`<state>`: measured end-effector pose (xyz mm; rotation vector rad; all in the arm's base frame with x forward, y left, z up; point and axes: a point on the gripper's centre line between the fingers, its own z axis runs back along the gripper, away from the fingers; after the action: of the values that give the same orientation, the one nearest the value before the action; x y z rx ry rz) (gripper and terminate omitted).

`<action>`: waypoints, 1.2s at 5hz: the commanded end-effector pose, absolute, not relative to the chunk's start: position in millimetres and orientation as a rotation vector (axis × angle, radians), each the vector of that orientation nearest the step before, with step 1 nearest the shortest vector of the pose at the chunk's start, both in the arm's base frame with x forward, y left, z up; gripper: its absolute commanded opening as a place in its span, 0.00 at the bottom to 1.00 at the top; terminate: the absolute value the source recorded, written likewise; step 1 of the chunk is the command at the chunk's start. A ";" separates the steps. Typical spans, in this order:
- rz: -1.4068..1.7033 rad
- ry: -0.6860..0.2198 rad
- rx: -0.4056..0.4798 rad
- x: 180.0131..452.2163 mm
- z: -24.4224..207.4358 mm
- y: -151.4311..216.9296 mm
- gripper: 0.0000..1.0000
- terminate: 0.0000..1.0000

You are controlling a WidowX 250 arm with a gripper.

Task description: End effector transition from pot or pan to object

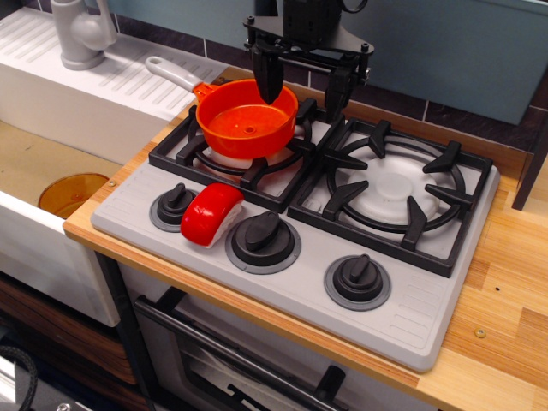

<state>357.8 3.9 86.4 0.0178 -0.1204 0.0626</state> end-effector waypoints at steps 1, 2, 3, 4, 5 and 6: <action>0.063 -0.120 0.018 357.8 86.4 3.9 1.00 0.00; 0.069 -0.120 0.052 345.0 92.1 8.2 1.00 0.00; 0.071 -0.095 0.069 331.5 107.8 13.8 1.00 0.00; 0.080 -0.088 0.074 327.7 114.0 13.2 1.00 0.00; 0.086 -0.092 0.076 324.5 116.9 12.2 1.00 0.00; 0.075 -0.103 0.104 312.1 115.8 23.8 1.00 0.00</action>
<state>306.8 21.4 98.9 0.0987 -0.0481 0.0643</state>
